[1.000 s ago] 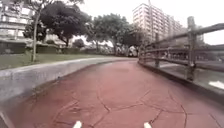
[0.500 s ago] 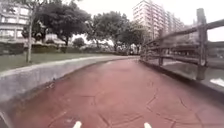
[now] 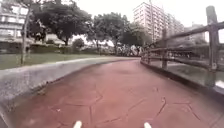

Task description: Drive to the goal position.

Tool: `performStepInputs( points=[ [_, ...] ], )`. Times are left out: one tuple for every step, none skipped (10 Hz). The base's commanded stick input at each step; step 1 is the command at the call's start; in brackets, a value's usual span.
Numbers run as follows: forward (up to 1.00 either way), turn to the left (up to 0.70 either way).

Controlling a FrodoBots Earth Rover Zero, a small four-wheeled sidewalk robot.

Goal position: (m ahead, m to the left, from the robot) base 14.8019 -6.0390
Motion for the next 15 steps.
performStepInputs(
  points=[
    [0.50,0.09],
    [0.50,0.09],
    [0.50,0.10],
    [0.50,0.09],
    [0.50,0.08],
    [0.50,0.09],
    [0.50,0.10],
    [0.50,0.02],
    [0.50,0.08],
    [0.50,0.09],
    [0.50,0.04],
    [0.50,0.00],
    [0.50,0.00],
    [0.50,0.00],
    [0.50,0.00]
  ],
)
